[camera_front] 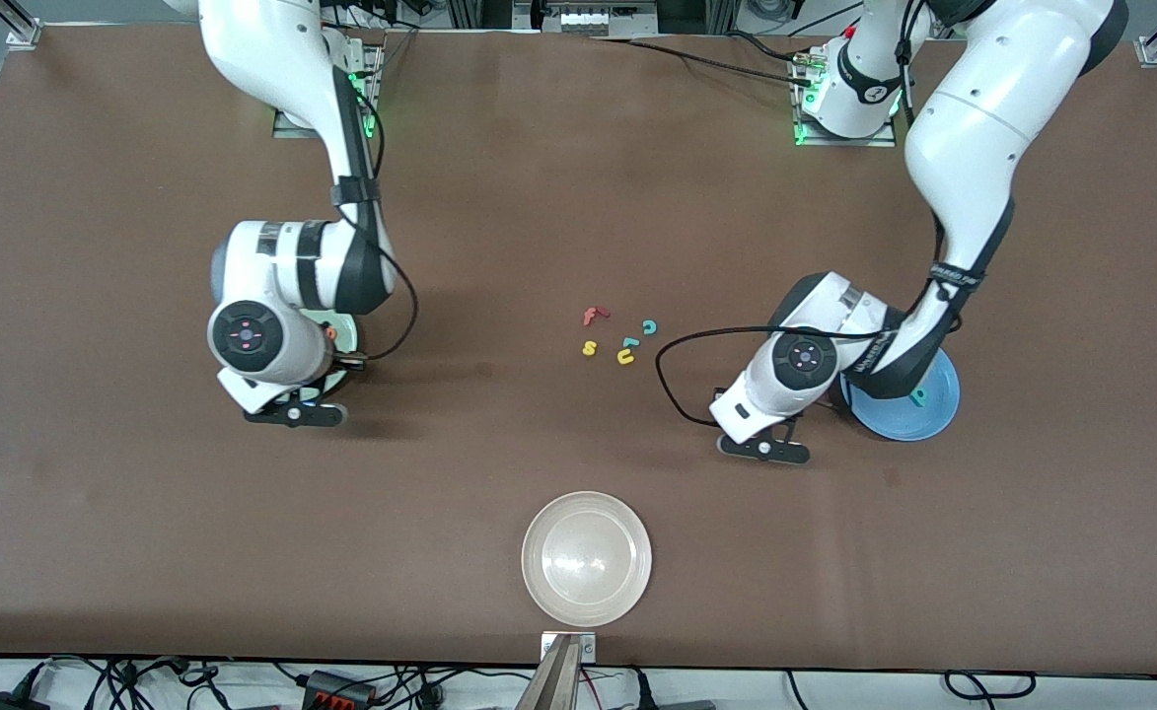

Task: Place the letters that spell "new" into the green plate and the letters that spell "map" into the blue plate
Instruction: 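Carry the pink w and yellow a over the green and blue plates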

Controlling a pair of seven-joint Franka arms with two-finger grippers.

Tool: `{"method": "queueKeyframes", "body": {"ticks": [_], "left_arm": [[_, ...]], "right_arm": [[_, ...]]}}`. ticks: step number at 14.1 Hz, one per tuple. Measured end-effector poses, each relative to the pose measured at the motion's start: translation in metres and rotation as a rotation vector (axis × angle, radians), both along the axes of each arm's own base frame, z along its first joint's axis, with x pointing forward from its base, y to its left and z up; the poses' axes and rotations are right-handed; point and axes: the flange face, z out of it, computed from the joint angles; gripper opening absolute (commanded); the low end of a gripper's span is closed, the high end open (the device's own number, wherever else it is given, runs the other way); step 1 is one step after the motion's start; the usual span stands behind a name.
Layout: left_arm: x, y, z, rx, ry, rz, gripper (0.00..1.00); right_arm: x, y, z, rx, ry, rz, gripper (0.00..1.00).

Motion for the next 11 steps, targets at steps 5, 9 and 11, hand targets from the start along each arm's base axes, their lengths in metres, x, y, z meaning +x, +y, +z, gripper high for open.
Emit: {"method": "queueKeyframes", "body": {"ticks": [5, 9, 11], "left_arm": [[0.001, 0.078, 0.019, 0.117, 0.132, 0.022, 0.06], [-0.003, 0.163, -0.004, 0.088, 0.226, -0.044, 0.41], [-0.005, 0.188, -0.009, 0.076, 0.245, -0.044, 1.0]], "right_arm": [[-0.019, -0.057, -0.031, 0.002, 0.044, 0.067, 0.07], [-0.023, -0.116, -0.045, 0.036, 0.049, 0.069, 0.07], [-0.027, -0.121, -0.051, 0.066, 0.05, 0.058, 0.08]]}}
